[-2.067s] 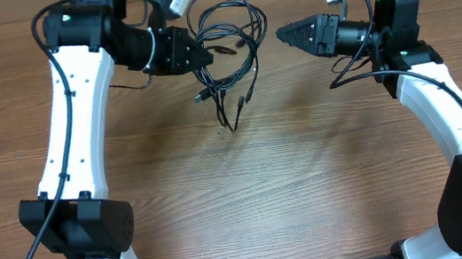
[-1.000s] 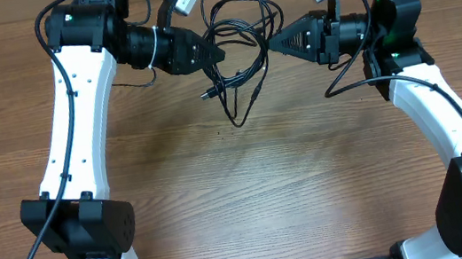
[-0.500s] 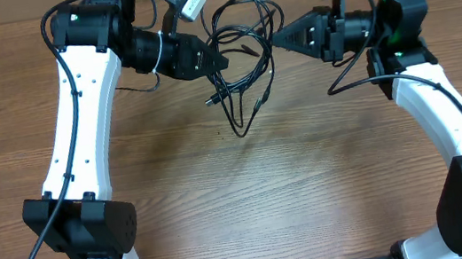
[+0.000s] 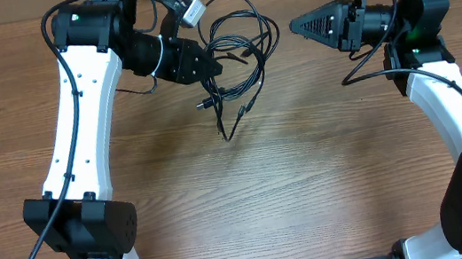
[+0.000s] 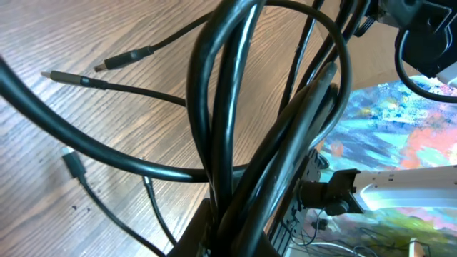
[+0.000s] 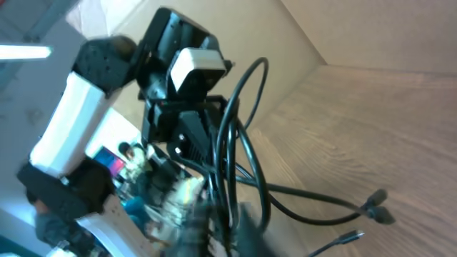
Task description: Untangle cables
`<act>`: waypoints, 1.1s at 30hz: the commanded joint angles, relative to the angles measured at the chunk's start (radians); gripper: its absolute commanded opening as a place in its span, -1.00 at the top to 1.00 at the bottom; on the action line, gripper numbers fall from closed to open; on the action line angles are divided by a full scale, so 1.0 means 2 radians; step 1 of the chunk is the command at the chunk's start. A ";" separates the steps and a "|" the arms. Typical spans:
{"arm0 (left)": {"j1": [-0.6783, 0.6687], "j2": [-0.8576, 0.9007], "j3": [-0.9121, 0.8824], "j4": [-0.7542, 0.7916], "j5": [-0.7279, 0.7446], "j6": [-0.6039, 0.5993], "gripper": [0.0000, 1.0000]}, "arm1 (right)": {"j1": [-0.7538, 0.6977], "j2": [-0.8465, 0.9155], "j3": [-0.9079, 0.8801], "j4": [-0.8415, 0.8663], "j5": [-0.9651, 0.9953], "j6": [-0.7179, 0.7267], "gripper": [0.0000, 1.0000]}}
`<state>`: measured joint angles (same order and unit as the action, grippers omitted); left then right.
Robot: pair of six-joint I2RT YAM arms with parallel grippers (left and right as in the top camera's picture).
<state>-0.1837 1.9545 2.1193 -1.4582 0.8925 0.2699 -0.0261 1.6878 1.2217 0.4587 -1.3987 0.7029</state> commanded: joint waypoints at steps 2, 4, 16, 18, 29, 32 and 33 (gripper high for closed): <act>-0.002 0.002 0.004 0.017 0.023 -0.016 0.91 | 0.000 -0.012 0.007 -0.010 -0.017 0.004 0.00; 0.000 0.002 0.004 0.022 0.051 -0.018 0.91 | 0.000 -0.012 0.007 -0.024 -0.022 0.004 -0.32; 0.010 0.002 0.004 0.034 -0.007 -0.017 0.91 | 0.025 -0.012 0.007 -0.051 -0.035 0.003 -0.65; 0.010 0.002 0.004 0.034 -0.008 -0.017 0.91 | 0.032 -0.012 0.007 -0.051 -0.034 0.002 -0.66; 0.010 0.002 0.004 0.047 -0.023 -0.017 0.91 | 0.071 -0.012 0.007 -0.067 -0.031 0.001 -1.00; 0.010 0.002 0.004 0.057 -0.028 -0.017 0.91 | 0.079 -0.012 0.004 -0.071 -0.029 0.000 -1.00; 0.010 0.002 0.004 0.060 -0.030 -0.017 0.91 | 0.079 -0.012 0.004 -0.076 -0.028 -0.002 -1.00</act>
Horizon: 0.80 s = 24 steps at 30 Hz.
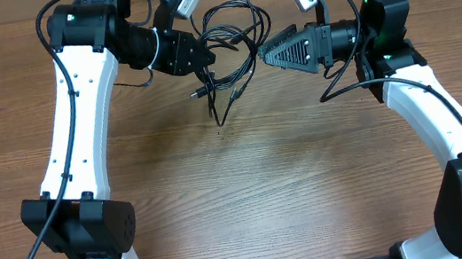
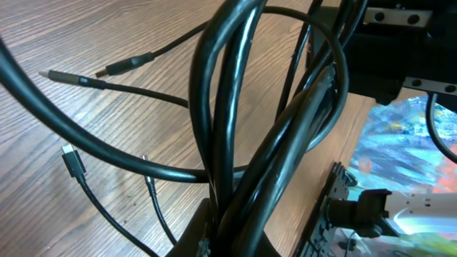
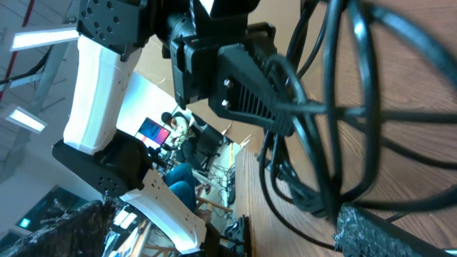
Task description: Untangle cables
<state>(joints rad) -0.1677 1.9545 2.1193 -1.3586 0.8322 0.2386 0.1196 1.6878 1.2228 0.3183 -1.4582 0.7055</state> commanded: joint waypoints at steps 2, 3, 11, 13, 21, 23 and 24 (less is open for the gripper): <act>0.002 0.002 0.004 0.014 -0.002 0.003 0.91 | 0.006 -0.012 0.003 -0.019 0.001 -0.014 -1.00; 0.002 0.002 0.004 0.015 -0.001 0.007 0.91 | 0.007 -0.012 0.003 -0.025 0.001 -0.019 -1.00; 0.002 0.002 0.004 0.016 -0.001 0.031 0.92 | 0.009 -0.012 0.003 -0.139 0.050 -0.102 -1.00; 0.002 0.002 0.004 0.016 -0.001 0.044 0.91 | 0.009 -0.012 0.003 -0.161 0.067 -0.117 -1.00; 0.002 0.002 0.004 0.014 -0.003 0.142 0.92 | 0.009 -0.012 0.003 -0.179 0.114 -0.135 -1.00; 0.002 0.002 0.004 0.014 -0.017 0.163 0.92 | 0.009 -0.012 0.003 -0.179 0.126 -0.135 -1.00; 0.001 0.002 0.004 0.014 -0.028 0.168 0.91 | 0.009 -0.012 0.003 -0.179 0.129 -0.135 -1.00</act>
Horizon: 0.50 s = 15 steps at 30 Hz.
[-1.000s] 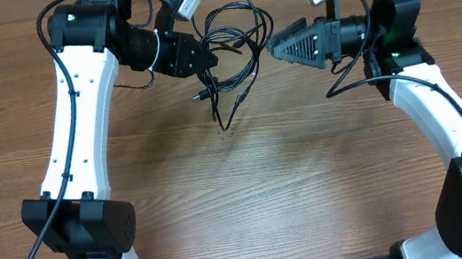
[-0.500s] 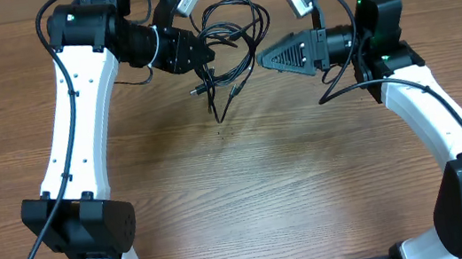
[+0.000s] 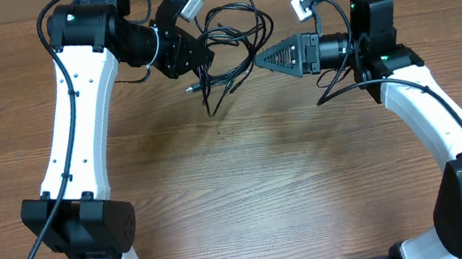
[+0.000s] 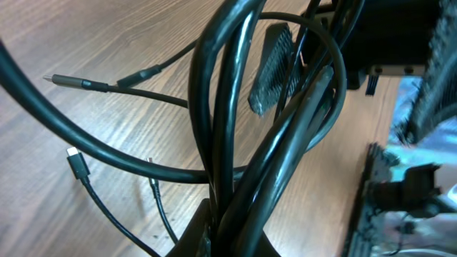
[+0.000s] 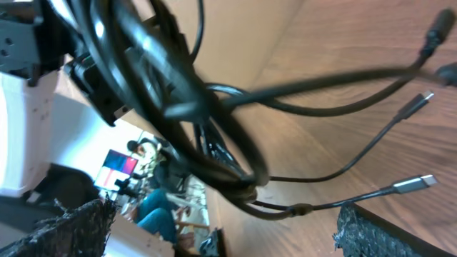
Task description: Untangle cables
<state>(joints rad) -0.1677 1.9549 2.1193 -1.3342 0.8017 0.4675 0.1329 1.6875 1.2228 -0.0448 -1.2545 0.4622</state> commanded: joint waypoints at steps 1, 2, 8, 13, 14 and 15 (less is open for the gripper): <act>0.001 0.002 0.004 0.002 -0.042 0.062 0.92 | 0.002 -0.011 0.003 0.002 0.031 -0.013 -1.00; -0.001 0.002 0.004 0.002 -0.074 0.066 0.91 | 0.002 -0.011 0.003 0.002 0.034 -0.013 -1.00; -0.012 0.002 0.004 -0.012 -0.208 0.094 0.92 | 0.002 -0.011 0.003 0.002 0.057 -0.016 -1.00; -0.029 0.002 0.004 -0.027 -0.204 0.137 0.91 | 0.002 -0.011 0.003 -0.015 0.093 -0.054 -1.00; -0.033 0.002 0.004 -0.027 -0.204 0.143 0.92 | 0.002 -0.011 0.003 -0.023 0.103 -0.066 -1.00; -0.037 0.002 0.004 -0.027 -0.204 0.150 0.91 | 0.002 -0.012 0.003 -0.033 0.115 -0.079 -1.00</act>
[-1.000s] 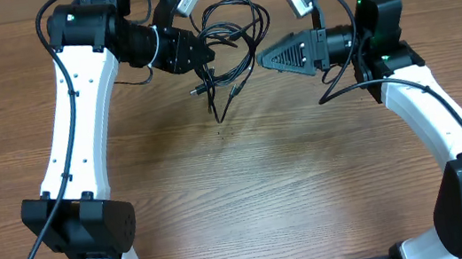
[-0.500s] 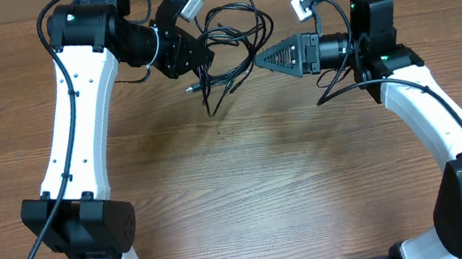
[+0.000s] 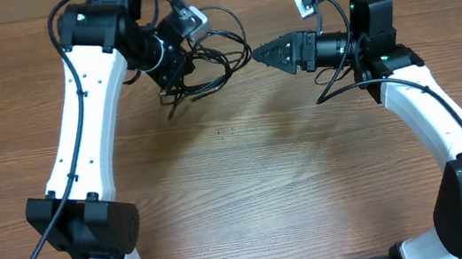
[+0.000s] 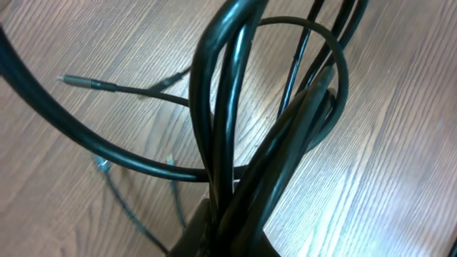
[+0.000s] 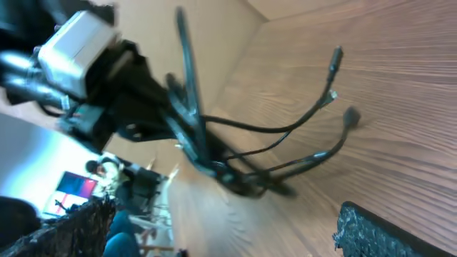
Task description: Untangle cables
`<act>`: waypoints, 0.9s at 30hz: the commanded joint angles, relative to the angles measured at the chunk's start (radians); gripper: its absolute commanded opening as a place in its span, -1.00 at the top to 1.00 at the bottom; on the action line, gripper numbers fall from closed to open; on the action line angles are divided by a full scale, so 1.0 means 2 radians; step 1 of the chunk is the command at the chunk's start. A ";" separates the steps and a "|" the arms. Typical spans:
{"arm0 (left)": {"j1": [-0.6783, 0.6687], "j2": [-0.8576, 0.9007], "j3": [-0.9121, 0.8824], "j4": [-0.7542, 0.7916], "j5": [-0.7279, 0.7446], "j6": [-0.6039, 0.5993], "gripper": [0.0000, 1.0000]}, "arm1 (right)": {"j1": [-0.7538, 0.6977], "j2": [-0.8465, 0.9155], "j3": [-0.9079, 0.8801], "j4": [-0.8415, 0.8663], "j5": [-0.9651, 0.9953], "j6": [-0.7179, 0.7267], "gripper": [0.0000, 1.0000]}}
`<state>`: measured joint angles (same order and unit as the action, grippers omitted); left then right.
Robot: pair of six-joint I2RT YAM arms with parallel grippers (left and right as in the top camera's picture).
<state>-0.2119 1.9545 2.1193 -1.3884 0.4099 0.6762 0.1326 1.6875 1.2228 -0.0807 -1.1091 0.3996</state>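
Observation:
A bundle of black cables (image 3: 212,53) hangs from my left gripper (image 3: 176,70), which is shut on it at the back left of the table. In the left wrist view the looped strands (image 4: 228,121) run down into the jaws (image 4: 228,239), and thin plug ends trail on the wood. My right gripper (image 3: 259,53) points left at the bundle's right edge, open and apart from it. In the right wrist view the bundle (image 5: 235,175) hangs ahead of the open gripper (image 5: 228,230), with nothing between the wide-spread fingers (image 5: 378,232).
The wooden table (image 3: 248,190) stretches toward the front between the two white arms. Both arm bases stand at the front corners. The arms' own black leads run along the arms near the back edge.
My left gripper has moved left with the cable bundle, away from the right gripper. The right gripper sits in about the same place, still open, with the cables now farther ahead of it.
My left gripper held the bundle at the back of the table while the right gripper was far to the right. The right gripper then stood at the bundle's right edge, open, with strands close before it. Now the bundle is farther left and the right gripper holds nothing.

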 commanded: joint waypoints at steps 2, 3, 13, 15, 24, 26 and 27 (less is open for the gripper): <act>-0.023 0.002 0.004 -0.002 -0.008 0.058 0.92 | 0.002 -0.011 0.003 -0.038 0.070 -0.075 -1.00; -0.027 0.002 0.004 -0.002 -0.008 0.063 0.91 | 0.002 -0.011 0.003 -0.048 0.084 -0.086 -1.00; -0.054 0.002 0.004 -0.016 0.038 0.102 0.92 | 0.002 -0.011 0.003 -0.075 0.113 -0.134 -1.00; -0.055 0.002 0.004 -0.016 0.060 0.102 0.90 | 0.003 -0.011 0.003 -0.077 0.113 -0.136 -0.75; -0.058 0.002 0.004 -0.024 0.125 0.101 0.28 | 0.003 -0.011 0.003 -0.080 0.113 -0.135 0.88; -0.058 0.002 0.004 -0.028 0.127 0.099 0.32 | 0.003 -0.011 0.003 -0.080 0.113 -0.135 0.92; -0.058 0.002 0.004 -0.030 0.130 0.099 0.38 | 0.003 -0.011 0.003 -0.080 0.113 -0.135 0.92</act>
<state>-0.3214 1.9549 2.1193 -1.4422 0.6079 0.8490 0.1379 1.6875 1.2228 -0.2470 -0.8856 0.1360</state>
